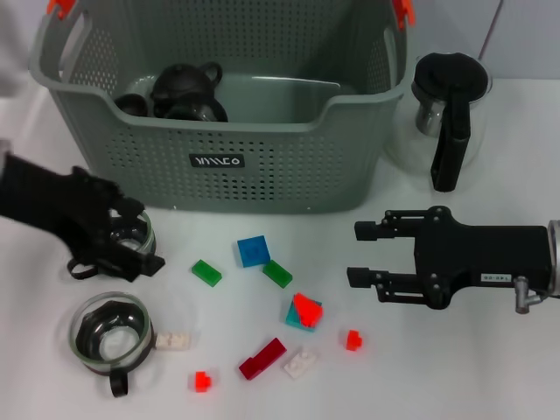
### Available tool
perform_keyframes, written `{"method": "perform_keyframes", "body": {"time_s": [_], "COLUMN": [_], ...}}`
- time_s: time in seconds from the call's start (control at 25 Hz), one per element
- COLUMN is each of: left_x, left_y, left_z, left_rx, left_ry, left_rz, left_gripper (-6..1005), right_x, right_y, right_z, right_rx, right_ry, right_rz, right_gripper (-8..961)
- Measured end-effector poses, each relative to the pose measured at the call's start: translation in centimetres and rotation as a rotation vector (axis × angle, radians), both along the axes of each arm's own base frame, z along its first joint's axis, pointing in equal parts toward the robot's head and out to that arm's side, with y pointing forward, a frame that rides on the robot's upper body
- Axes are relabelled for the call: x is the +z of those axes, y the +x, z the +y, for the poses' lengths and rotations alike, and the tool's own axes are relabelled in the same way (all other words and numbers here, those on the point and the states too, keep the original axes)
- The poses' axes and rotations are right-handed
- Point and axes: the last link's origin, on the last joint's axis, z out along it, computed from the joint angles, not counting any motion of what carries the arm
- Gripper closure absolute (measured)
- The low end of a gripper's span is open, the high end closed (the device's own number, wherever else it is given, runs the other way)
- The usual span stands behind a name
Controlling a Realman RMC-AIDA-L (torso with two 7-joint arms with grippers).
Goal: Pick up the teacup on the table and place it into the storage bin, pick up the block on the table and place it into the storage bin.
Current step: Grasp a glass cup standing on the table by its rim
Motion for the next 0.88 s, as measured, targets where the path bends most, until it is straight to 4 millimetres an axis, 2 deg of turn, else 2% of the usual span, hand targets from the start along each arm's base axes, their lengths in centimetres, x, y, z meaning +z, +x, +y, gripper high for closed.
{"method": "perform_keyframes", "body": {"time_s": [0.2, 0.4, 0.88], "left_x": [-3.2, -6.1, -8.4], "left_y": [2.7, 2.1, 0.1], "left_z": [1.3, 2.8, 3.8], "left_rx": [0.035, 0.183, 0.234], "left_ry": [-0.007, 0.075, 0.114], "left_rz": [0.199, 0.392, 0.480], "left_gripper": [139, 140, 205], "right_x": [0.1, 0.1, 0.0], "right_y": [0.0, -0.1, -0.2], "right_z": [0.1, 0.0, -0.1], "right_rx": [-0.006, -0.004, -0.003], "right_ry": [0.008, 0.006, 0.002], "right_rz": [0.007, 0.018, 0.021], "right_gripper": [310, 309, 308]}}
